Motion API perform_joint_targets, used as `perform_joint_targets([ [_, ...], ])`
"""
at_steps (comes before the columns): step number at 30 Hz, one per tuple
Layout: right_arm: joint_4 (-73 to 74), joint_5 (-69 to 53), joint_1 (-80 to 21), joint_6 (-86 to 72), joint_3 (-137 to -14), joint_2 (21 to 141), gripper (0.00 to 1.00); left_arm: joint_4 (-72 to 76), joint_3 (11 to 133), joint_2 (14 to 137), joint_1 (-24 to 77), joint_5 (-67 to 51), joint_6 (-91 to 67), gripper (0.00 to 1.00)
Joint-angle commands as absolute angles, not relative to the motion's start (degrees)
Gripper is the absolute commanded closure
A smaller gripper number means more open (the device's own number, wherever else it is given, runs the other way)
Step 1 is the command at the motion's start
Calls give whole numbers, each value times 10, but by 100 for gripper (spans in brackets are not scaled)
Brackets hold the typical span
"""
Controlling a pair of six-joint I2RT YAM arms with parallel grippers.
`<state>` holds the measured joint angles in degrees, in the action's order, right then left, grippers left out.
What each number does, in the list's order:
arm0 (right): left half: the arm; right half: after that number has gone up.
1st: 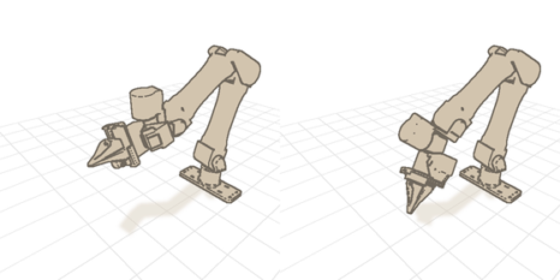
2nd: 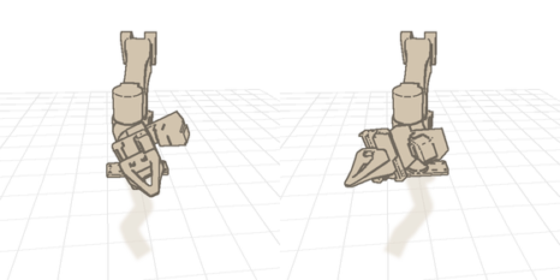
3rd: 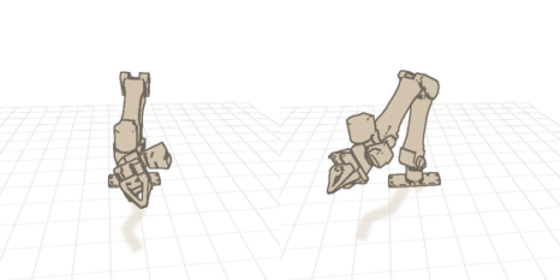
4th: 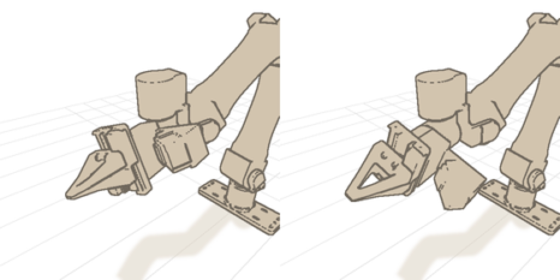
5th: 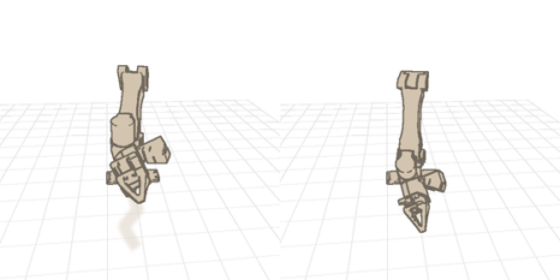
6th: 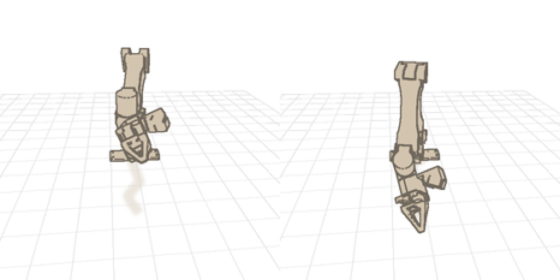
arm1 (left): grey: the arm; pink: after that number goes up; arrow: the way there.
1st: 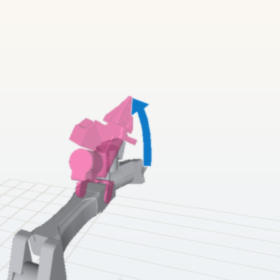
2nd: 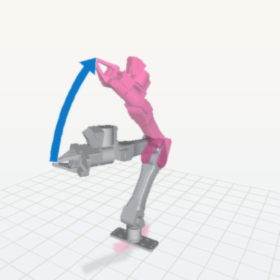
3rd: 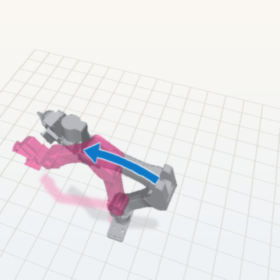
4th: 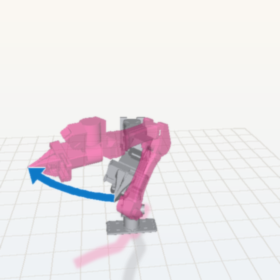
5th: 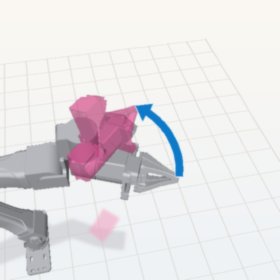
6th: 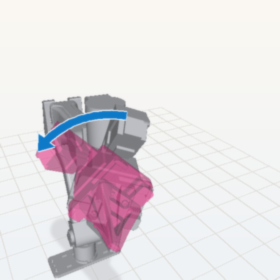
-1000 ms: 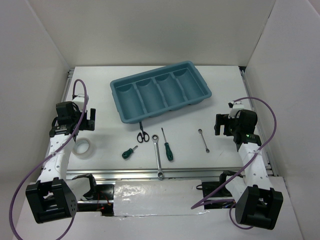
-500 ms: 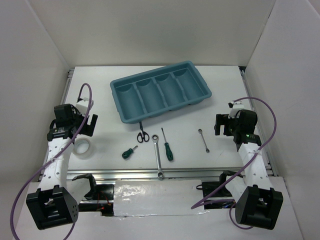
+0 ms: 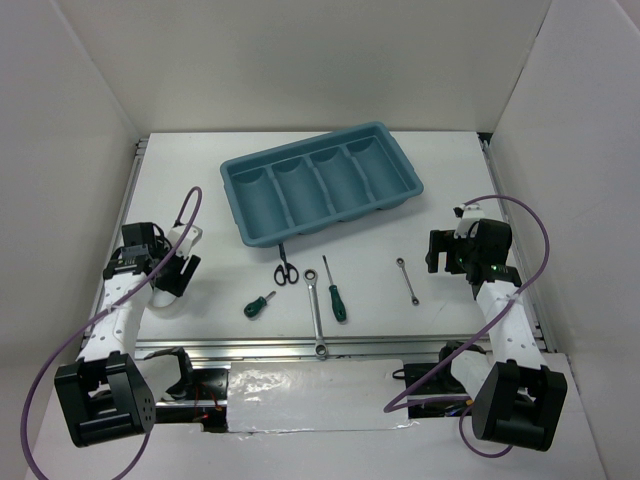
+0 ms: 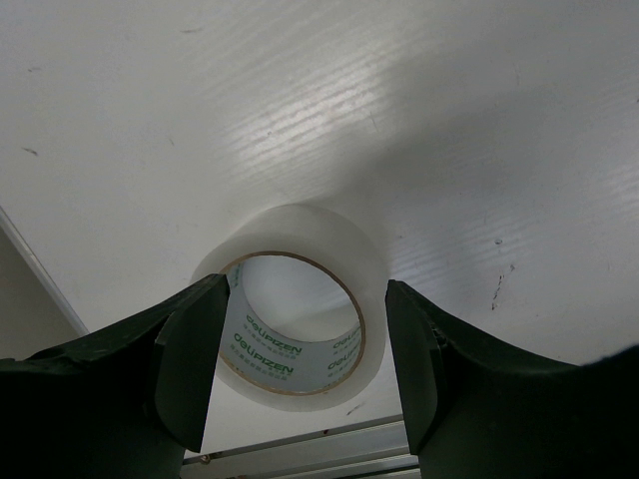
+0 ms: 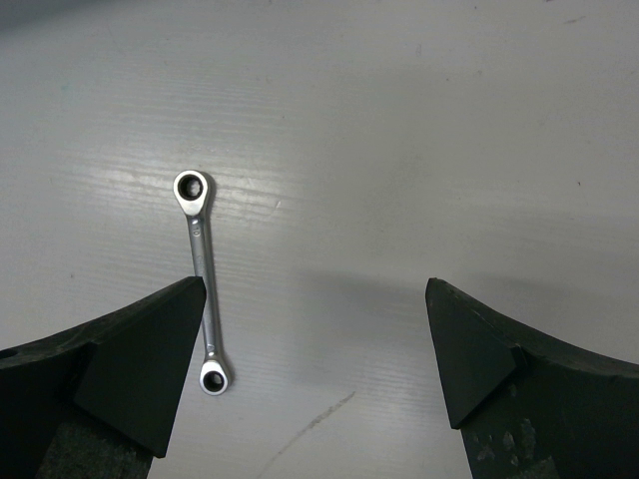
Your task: Sort the tools into containers
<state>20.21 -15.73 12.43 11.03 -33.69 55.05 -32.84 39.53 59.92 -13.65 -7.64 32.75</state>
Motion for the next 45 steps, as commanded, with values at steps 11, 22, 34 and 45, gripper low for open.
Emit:
perform_joint_targets([
  [11, 200, -160, 127, 119, -350, 561, 0, -303, 342, 649, -140, -22, 333, 34],
  [22, 199, -163, 127, 118, -352, 566, 0, -349, 449, 672, -139, -110, 308, 69],
  [34, 200, -168, 127, 118, -352, 571, 0, -248, 784, 727, -105, -357, 75, 90],
  [45, 205, -160, 127, 122, -351, 575, 0, 185, 708, 879, -6, -484, -284, 89],
])
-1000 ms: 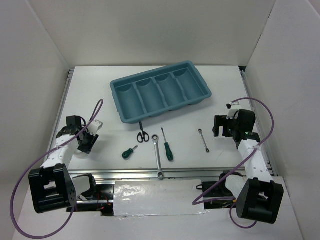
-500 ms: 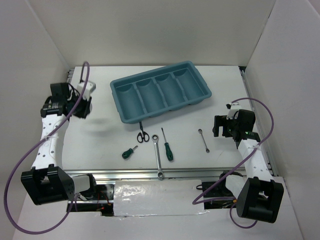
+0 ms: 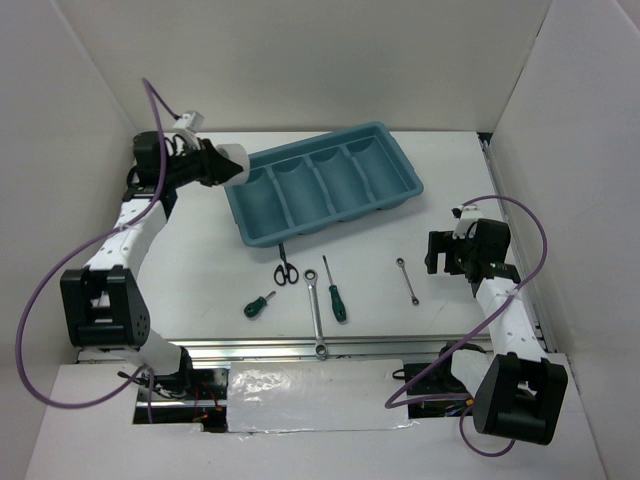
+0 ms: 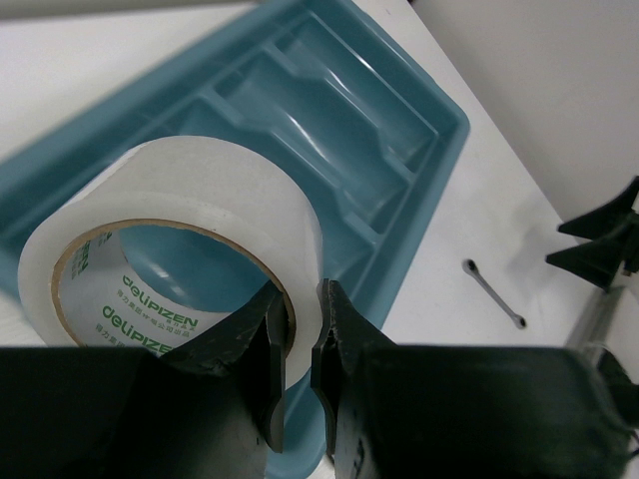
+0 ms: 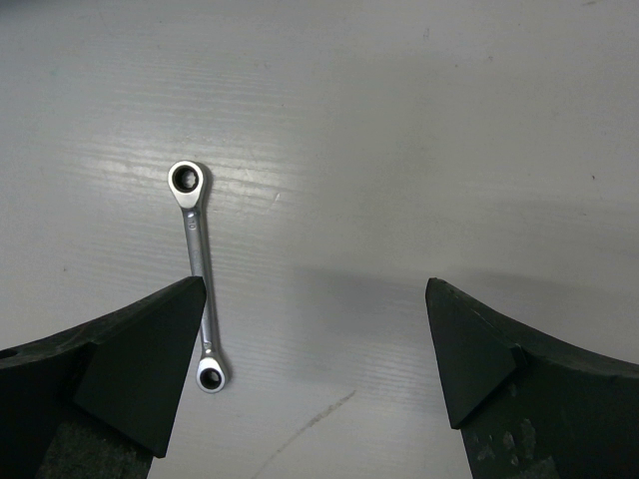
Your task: Sort the tools into containers
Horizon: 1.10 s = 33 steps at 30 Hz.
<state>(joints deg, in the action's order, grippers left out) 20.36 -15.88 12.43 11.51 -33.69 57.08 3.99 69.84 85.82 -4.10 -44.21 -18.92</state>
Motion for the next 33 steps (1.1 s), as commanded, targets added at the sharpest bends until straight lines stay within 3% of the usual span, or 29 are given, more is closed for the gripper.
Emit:
perform_joint_targets([
  [1, 207, -160, 127, 122, -352, 578, 0, 187, 719, 908, -4, -478, -288, 88],
  [6, 206, -157, 127, 122, -352, 584, 0, 213, 732, 978, 29, -467, -309, 82],
  [9, 206, -158, 127, 122, -355, 587, 0, 215, 741, 1022, 28, -447, -309, 69],
  [13, 208, -161, 127, 123, -357, 587, 0, 217, 746, 1050, 24, -439, -318, 60],
  [14, 209, -161, 127, 124, -357, 587, 0, 228, 744, 1053, 19, -439, -334, 55],
  [15, 209, -161, 127, 124, -357, 588, 0, 242, 741, 1059, 18, -444, -345, 42],
  [18, 210, -162, 127, 126, -356, 585, 0, 240, 743, 1057, 14, -455, -346, 28],
  [21, 210, -162, 127, 126, -356, 584, 0, 239, 744, 1032, 12, -458, -345, 27],
  [25, 213, -164, 127, 125, -359, 577, 0, 130, 778, 972, 11, -420, -253, 30],
  [30, 231, -157, 126, 135, -373, 570, 1, -65, 819, 871, 11, -274, -92, 44],
  [33, 265, -123, 108, 154, -393, 589, 10, -137, 802, 806, 11, -182, -38, 47],
])
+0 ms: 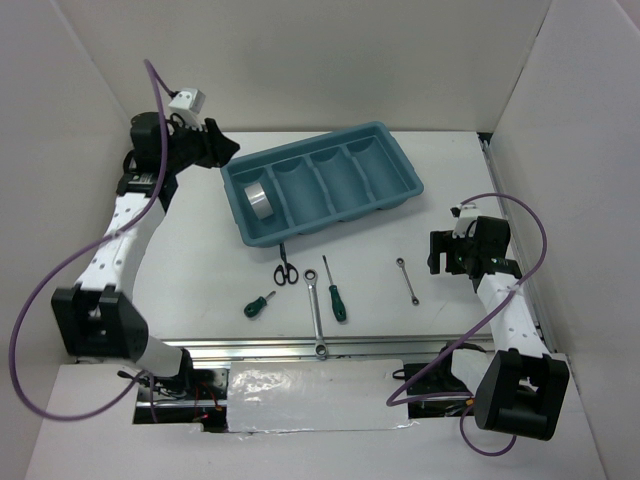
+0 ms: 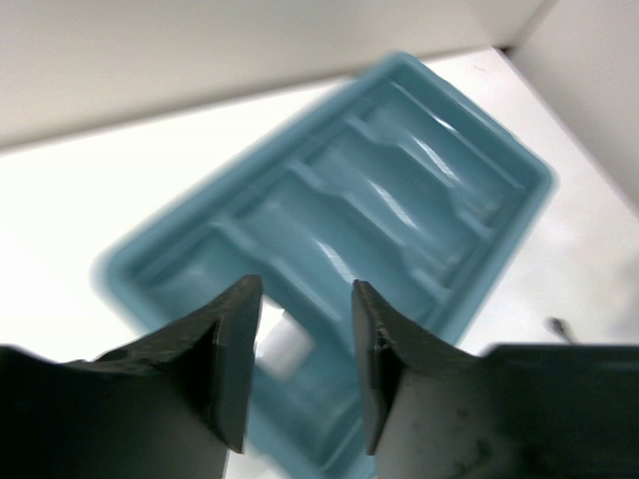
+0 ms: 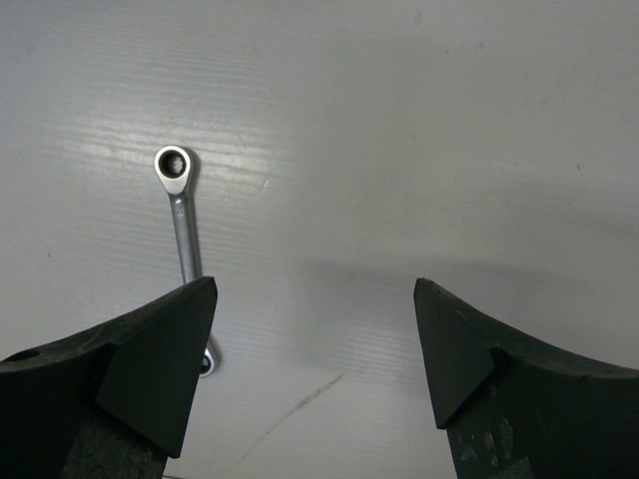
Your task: Sort the tools into containers
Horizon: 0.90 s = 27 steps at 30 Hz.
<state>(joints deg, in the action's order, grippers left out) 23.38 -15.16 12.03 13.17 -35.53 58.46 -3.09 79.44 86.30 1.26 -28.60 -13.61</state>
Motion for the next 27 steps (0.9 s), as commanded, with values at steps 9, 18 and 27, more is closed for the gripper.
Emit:
perform_joint_targets([
  [9, 345, -12, -32, 134, -452, 697, 30, -204, 665, 631, -39, -111, -56, 1],
  [18, 352, 59, -130, 49, -504, 834, 33, -237, 660, 626, -65, -63, -112, 1],
  [27, 362, 86, -169, 47, -516, 911, 43, -207, 633, 610, -77, -54, -113, 1],
])
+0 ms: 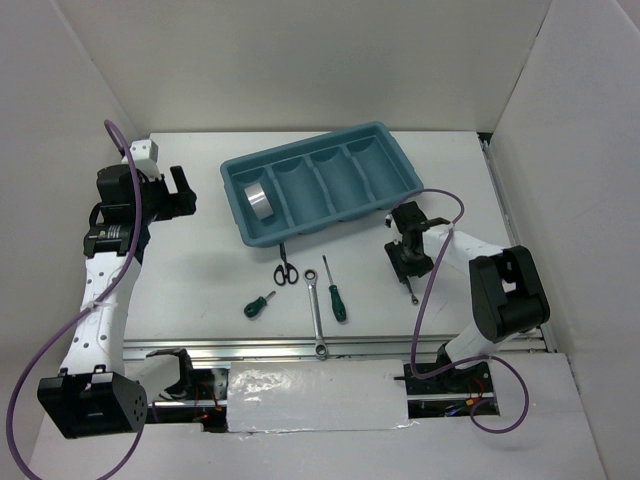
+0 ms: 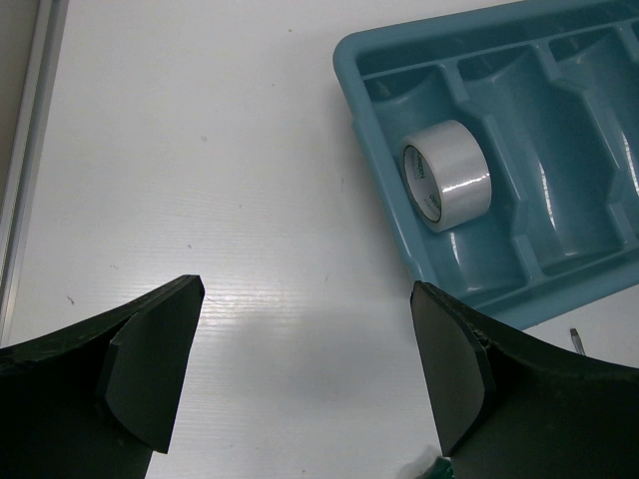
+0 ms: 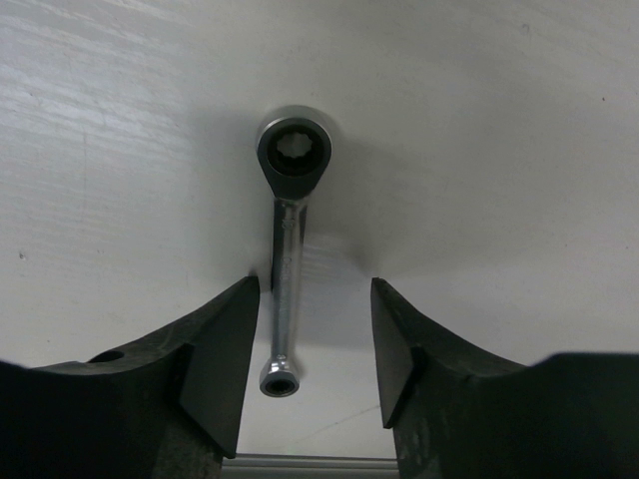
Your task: Sort the tools into containers
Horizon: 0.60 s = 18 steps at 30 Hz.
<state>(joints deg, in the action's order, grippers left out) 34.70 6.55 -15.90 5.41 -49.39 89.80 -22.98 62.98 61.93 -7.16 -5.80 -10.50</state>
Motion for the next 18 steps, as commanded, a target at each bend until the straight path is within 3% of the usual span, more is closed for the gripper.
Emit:
perform_joint_targets([
  [1, 362, 87, -170, 47, -515, 918, 46, -208, 635, 612, -77, -54, -115, 1],
  [10, 401, 32, -171, 73, -535, 959, 73, -194, 630, 616, -81, -65, -114, 1],
  [15, 435, 8, -163, 80, -562, 990, 97, -201, 639, 624, -82, -71, -113, 1],
  [18, 439, 4, -165, 81, -565, 973, 100, -197, 633, 620, -82, -69, -109, 1],
])
